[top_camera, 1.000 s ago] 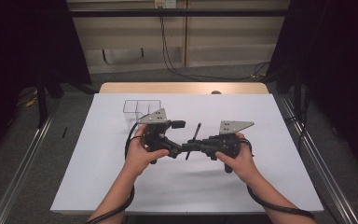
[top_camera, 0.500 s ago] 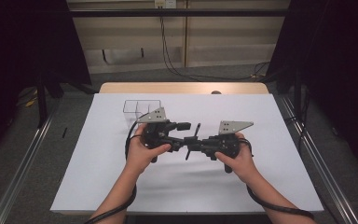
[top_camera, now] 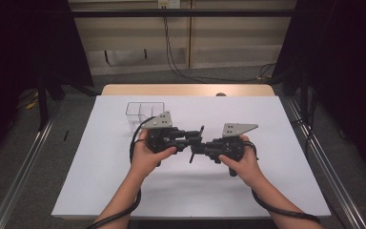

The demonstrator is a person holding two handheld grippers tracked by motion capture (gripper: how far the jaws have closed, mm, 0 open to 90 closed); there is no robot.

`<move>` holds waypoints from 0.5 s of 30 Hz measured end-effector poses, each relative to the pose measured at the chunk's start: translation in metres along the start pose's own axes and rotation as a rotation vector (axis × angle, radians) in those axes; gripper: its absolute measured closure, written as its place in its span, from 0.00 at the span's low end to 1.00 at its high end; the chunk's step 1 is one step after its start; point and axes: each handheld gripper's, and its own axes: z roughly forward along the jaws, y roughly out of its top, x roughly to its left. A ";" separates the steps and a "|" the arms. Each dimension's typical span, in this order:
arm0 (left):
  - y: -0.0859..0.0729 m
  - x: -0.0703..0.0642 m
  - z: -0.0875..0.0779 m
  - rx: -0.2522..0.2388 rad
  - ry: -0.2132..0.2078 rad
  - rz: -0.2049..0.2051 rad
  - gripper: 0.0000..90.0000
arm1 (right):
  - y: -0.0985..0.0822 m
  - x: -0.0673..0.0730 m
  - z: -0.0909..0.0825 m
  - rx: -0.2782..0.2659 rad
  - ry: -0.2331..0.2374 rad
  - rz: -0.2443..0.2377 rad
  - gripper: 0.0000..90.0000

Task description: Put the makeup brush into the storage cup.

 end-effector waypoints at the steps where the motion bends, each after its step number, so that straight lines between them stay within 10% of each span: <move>1: 0.000 -0.001 0.000 0.000 0.004 0.009 0.88 | 0.000 0.000 0.000 0.000 0.000 0.000 0.94; 15: 0.001 -0.003 -0.002 0.010 0.028 0.029 0.93 | -0.002 -0.001 -0.001 -0.006 -0.005 0.002 0.90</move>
